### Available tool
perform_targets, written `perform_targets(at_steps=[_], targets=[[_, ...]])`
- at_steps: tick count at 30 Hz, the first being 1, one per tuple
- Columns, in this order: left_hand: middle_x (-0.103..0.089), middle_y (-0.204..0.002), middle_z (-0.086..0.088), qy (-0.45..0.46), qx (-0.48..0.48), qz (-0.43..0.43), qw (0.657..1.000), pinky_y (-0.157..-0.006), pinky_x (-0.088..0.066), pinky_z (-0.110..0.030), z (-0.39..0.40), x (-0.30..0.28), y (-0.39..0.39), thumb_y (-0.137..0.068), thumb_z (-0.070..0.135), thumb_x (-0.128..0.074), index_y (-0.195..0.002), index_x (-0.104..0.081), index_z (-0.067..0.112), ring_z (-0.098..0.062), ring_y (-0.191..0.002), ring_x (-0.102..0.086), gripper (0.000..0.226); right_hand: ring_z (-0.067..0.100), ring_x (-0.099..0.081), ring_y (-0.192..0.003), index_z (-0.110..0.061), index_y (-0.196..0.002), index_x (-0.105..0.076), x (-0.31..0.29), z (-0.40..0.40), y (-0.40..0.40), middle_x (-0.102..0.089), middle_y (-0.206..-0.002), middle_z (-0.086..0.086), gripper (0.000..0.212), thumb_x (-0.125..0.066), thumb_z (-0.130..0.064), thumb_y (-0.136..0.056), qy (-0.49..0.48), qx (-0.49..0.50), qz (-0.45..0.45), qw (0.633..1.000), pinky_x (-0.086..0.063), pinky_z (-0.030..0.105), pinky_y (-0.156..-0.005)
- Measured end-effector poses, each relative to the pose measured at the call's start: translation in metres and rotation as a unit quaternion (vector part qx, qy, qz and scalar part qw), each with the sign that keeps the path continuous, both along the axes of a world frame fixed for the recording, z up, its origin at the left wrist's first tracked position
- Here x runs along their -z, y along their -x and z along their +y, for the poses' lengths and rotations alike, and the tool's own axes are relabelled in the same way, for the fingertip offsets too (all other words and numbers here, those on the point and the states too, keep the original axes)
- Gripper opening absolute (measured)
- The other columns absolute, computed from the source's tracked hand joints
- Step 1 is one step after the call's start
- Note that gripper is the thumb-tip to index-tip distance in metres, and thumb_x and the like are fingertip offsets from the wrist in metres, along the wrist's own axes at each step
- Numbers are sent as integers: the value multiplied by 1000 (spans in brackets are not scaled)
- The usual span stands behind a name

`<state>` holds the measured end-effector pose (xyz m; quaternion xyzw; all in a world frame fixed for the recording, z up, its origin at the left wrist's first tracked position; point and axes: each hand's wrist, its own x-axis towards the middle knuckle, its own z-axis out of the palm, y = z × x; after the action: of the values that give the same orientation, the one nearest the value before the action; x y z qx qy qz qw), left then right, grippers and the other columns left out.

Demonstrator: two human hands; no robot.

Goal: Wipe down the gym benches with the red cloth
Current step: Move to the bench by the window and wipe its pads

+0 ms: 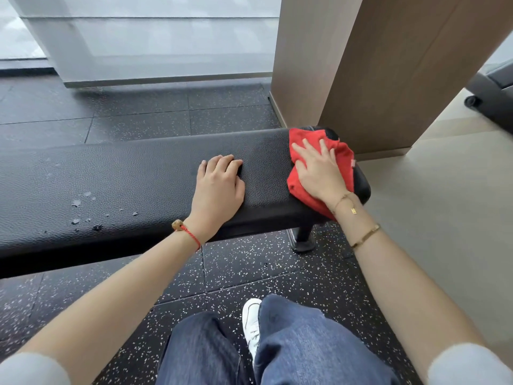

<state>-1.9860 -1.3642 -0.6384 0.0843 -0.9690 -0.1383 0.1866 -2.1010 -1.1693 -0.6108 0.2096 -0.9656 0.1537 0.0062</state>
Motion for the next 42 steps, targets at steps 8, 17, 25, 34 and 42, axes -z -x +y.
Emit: perform_targets(at_steps=[8,17,25,34,42], targets=[[-55,-139,-5,-9,3,-5,1000,-117,-27,-49,-1,-2,-1,-94,20,-46,-131,-58,14,-27,-134,-44,39,25,-9,-150,-32,-147,-36,15,21,-47,-26,-159,-7,49,-38,-25,-99,38,-58,33,997,-3,44,-123],[-57,-135,-6,2,1,-3,1000,-113,-31,-49,0,-4,-1,-92,20,-47,-127,-59,13,-28,-130,-46,38,36,-5,-149,-29,-149,-33,2,18,44,-19,-161,-2,48,-33,-26,-100,-4,47,-32,998,-1,51,-121],[-59,-131,-5,10,-2,0,1000,-110,-33,-49,2,-6,0,-88,23,-42,-122,-61,14,-28,-125,-48,40,29,-7,-150,-29,-148,-34,4,-6,28,-22,-160,-3,49,-36,-24,-99,4,-21,-4,1000,-1,50,-122],[-56,-136,-5,6,4,-3,1000,-115,-29,-49,-1,0,0,-92,22,-44,-129,-58,15,-27,-131,-45,40,31,-8,-149,-30,-147,-37,10,57,3,-26,-159,-3,48,-39,-22,-100,35,8,4,999,-5,45,-122],[-56,-134,-5,14,0,-12,1000,-113,-30,-48,2,-5,-1,-91,21,-44,-126,-58,14,-27,-128,-46,38,34,-8,-149,-27,-150,-32,-4,-28,59,-18,-162,1,50,-32,-26,-100,-23,13,-16,1000,-2,53,-121]])
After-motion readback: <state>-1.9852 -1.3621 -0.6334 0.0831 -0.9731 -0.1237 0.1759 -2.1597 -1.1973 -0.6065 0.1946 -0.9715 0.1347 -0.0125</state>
